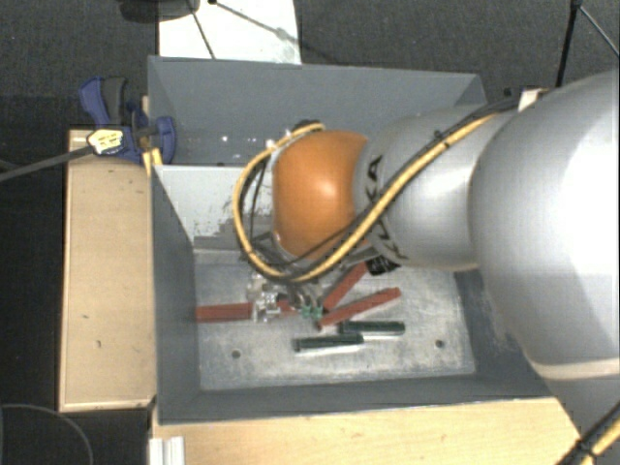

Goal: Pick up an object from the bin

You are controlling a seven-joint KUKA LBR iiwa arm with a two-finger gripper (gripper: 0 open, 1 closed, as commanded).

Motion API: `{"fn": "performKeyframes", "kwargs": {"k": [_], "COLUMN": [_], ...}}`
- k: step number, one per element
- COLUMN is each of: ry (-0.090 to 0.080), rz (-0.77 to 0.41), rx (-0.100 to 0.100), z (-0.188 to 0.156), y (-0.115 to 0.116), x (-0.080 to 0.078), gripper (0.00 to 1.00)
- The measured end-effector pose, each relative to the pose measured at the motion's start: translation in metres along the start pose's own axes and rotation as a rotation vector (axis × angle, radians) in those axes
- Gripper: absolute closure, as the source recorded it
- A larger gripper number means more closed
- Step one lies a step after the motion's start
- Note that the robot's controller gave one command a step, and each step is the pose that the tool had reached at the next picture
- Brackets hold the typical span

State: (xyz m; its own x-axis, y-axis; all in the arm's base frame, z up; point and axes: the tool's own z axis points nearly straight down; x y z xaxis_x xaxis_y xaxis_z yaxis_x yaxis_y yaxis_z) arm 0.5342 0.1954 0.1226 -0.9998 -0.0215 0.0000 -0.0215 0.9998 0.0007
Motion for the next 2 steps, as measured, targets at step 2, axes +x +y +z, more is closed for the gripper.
{"fn": "performKeyframes", "kwargs": {"k": [2], "ry": [-0.003], "rz": [-0.006], "rx": [-0.001], "z": [-0.131], "y": [0.008], "x": [-0.004], "gripper": [1.00]}}
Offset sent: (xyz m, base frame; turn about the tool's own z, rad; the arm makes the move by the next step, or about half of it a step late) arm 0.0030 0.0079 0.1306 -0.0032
